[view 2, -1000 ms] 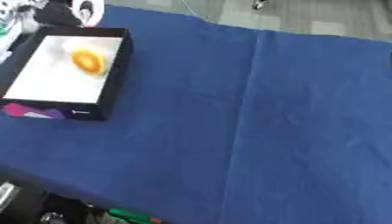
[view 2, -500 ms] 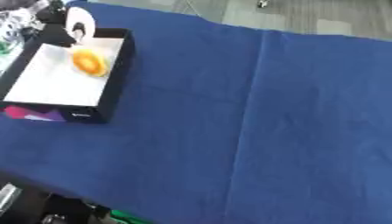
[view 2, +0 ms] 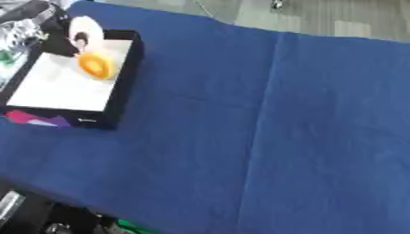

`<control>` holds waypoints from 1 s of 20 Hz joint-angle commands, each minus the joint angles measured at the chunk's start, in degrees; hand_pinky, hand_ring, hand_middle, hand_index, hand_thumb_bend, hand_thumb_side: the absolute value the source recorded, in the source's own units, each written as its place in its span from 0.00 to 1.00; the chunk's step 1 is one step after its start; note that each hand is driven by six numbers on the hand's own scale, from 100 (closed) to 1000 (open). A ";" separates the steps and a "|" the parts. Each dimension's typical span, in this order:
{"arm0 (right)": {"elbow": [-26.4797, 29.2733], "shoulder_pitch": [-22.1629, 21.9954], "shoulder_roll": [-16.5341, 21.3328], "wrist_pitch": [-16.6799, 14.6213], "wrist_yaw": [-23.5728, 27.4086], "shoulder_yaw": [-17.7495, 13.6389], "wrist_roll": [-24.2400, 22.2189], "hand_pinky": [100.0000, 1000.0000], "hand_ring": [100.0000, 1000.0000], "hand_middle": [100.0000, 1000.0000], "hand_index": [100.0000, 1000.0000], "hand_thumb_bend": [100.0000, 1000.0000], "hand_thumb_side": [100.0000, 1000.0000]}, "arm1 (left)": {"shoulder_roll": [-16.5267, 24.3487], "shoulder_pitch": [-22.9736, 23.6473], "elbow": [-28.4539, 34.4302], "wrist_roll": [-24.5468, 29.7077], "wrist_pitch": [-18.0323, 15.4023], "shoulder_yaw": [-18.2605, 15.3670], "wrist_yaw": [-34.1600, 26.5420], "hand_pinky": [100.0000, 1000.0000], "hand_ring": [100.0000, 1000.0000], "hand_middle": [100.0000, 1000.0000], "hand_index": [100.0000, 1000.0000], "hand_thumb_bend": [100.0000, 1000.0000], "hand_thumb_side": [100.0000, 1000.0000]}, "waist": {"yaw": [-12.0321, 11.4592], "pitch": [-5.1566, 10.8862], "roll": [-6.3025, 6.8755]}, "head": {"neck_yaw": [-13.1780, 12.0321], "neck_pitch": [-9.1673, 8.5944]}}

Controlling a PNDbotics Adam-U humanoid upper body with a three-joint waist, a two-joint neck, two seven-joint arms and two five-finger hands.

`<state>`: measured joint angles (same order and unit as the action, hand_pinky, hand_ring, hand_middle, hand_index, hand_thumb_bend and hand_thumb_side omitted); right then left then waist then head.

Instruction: Pick up the objects with one hand, pass them to the other hand, and then place them into the box on the other side of the table.

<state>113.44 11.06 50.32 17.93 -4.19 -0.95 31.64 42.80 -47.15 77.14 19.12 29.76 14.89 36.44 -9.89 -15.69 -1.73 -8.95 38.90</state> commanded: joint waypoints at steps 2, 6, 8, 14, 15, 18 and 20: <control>1.15 0.21 2.32 -0.22 0.38 -1.03 0.50 0.55 0.71 0.84 0.80 0.35 0.25 | 2.56 -0.35 -0.55 0.77 -0.31 -1.22 2.20 0.90 0.83 0.76 0.88 0.06 0.93 | 0.16 0.87 0.16 | 0.74 0.53; 1.15 -0.03 2.31 -0.39 0.34 -1.09 0.68 0.55 0.71 0.84 0.80 0.35 0.24 | 2.78 0.05 -0.99 0.05 0.16 -1.81 4.53 0.90 0.82 0.75 0.88 0.07 0.92 | 0.24 0.99 0.14 | 1.43 1.06; 1.15 -0.16 2.37 -0.48 0.35 -1.22 0.82 0.55 0.71 0.84 0.80 0.35 0.24 | 2.96 0.29 -0.86 -0.19 0.33 -2.03 4.91 0.90 0.82 0.75 0.87 0.04 0.87 | 0.22 1.05 0.15 | 1.47 1.08; 1.15 -0.40 2.49 -1.06 0.38 -1.48 1.22 0.55 0.71 0.84 0.80 0.34 0.24 | 3.26 1.05 0.20 0.06 0.16 -2.41 2.14 0.86 0.77 0.72 0.87 0.00 0.88 | 0.25 1.23 0.13 | 1.44 1.61; 1.15 -0.67 2.46 -1.17 0.31 -1.59 1.36 0.55 0.71 0.84 0.80 0.34 0.24 | 2.77 0.79 0.85 -0.36 -0.18 -2.99 1.38 0.85 0.76 0.72 0.86 0.00 0.86 | 0.30 1.34 0.01 | 1.76 1.78; 1.15 -1.88 1.61 -2.31 0.81 -2.49 2.97 0.54 0.71 0.84 0.79 0.27 0.21 | 2.29 2.97 8.70 -8.70 -3.32 -7.75 -10.49 0.80 0.71 0.72 0.84 0.00 0.58 | 0.08 1.51 -0.21 | 5.22 2.10; 1.15 -2.80 0.42 -3.80 2.40 -3.38 5.22 0.52 0.70 0.84 0.78 0.15 0.22 | 1.92 5.20 15.33 -19.71 -8.53 -10.51 -23.83 0.77 0.69 0.71 0.82 0.00 0.52 | 0.00 1.70 -0.34 | 9.50 2.05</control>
<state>113.49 8.04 49.79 14.76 -2.51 -2.99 35.72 43.30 -41.39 88.34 4.33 23.24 6.82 18.76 -9.91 -15.40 -2.20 -1.37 40.79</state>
